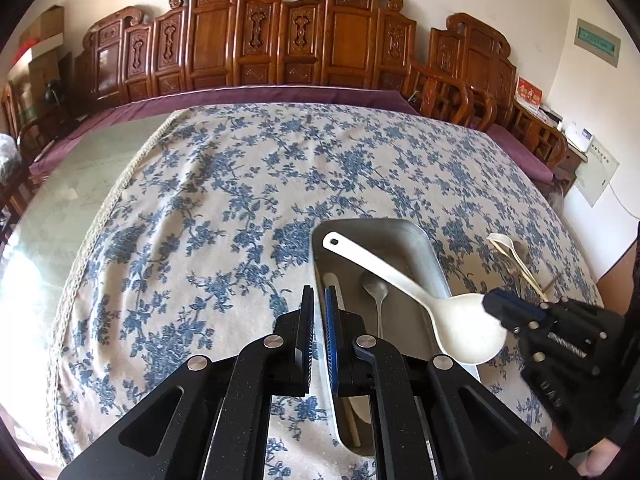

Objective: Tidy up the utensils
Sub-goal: 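Carry the white ladle into the grey tray and open the right tool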

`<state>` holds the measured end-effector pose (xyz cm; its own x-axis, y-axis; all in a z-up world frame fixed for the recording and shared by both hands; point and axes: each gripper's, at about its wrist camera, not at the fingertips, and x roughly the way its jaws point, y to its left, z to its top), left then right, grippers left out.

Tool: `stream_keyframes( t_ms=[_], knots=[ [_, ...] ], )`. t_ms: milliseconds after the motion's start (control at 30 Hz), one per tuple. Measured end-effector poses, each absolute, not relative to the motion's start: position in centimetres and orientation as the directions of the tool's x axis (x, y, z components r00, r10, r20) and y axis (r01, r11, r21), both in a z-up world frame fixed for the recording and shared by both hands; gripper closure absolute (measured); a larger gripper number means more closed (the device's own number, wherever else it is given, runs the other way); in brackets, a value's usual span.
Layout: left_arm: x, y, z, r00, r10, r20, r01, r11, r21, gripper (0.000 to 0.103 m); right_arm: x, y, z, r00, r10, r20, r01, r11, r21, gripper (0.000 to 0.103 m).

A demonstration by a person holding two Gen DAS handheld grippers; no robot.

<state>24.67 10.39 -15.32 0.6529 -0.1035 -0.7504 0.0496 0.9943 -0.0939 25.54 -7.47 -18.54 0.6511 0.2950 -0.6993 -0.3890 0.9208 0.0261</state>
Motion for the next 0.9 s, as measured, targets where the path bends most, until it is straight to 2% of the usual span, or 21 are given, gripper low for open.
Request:
stream_keyframes(
  t_ms=[400, 700, 900],
  knots=[
    [24.6, 11.4, -15.0, 0.661, -0.089, -0.745, 0.026, 0.995, -0.095, 0.098, 27.3, -5.0, -19.5, 0.654, 0.231, -0.720, -0.342, 0.940, -0.009, 0.098],
    [24.7, 11.4, -15.1, 0.660, -0.089, -0.746, 0.025, 0.995, -0.096, 0.098, 27.1, -5.2, -19.2, 0.703, 0.182, -0.688, -0.293, 0.955, -0.047, 0.098],
    [24.7, 11.4, -15.1, 0.660, -0.088, -0.746, 0.025, 0.995, -0.095, 0.098, 26.6, -5.0, -19.9, 0.653, 0.243, -0.718, -0.329, 0.944, 0.021, 0.097]
  ],
)
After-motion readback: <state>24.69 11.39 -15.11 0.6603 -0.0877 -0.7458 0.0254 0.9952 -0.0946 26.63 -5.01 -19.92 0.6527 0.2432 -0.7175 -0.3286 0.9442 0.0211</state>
